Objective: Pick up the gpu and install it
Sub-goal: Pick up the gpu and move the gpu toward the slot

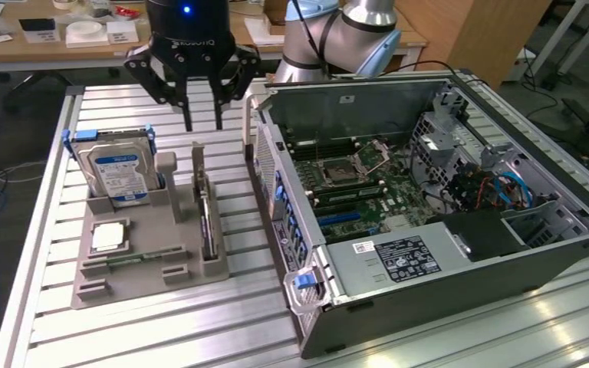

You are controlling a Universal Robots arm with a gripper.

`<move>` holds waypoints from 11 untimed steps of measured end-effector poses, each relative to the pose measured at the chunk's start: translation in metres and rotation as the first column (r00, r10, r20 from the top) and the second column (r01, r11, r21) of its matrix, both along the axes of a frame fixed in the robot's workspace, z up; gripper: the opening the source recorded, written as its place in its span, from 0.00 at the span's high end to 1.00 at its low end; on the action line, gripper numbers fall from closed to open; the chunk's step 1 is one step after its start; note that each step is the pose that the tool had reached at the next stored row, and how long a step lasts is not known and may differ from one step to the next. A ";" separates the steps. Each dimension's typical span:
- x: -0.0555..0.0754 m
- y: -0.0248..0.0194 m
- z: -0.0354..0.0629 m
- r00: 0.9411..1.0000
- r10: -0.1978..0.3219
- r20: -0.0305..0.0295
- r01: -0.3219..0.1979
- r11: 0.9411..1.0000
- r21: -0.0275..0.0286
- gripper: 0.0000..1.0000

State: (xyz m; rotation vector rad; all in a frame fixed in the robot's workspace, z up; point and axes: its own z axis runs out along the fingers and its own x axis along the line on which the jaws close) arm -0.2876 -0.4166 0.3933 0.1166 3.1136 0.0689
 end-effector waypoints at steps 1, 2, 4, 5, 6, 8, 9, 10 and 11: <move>0.000 0.0000 0.0000 1.000 0.000 0.000 0.000 1.000 0.000 0.53; 0.000 0.0000 0.0000 1.000 0.000 0.000 0.000 1.000 0.000 0.53; 0.000 0.0000 0.0000 1.000 0.000 0.000 0.000 1.000 0.000 0.47; 0.000 0.0000 0.0000 1.000 0.000 0.000 0.000 1.000 0.000 0.42; 0.000 0.0000 0.0000 1.000 0.000 0.000 0.000 1.000 0.000 0.36; 0.000 0.0000 0.0000 1.000 0.000 0.000 0.000 1.000 0.000 0.29; 0.000 0.0000 0.0000 1.000 0.000 0.000 0.000 1.000 0.000 0.29; 0.000 0.0001 0.0000 1.000 0.002 0.000 -0.002 1.000 0.000 0.29; 0.000 0.0001 0.0000 1.000 0.005 0.000 -0.005 1.000 0.000 0.29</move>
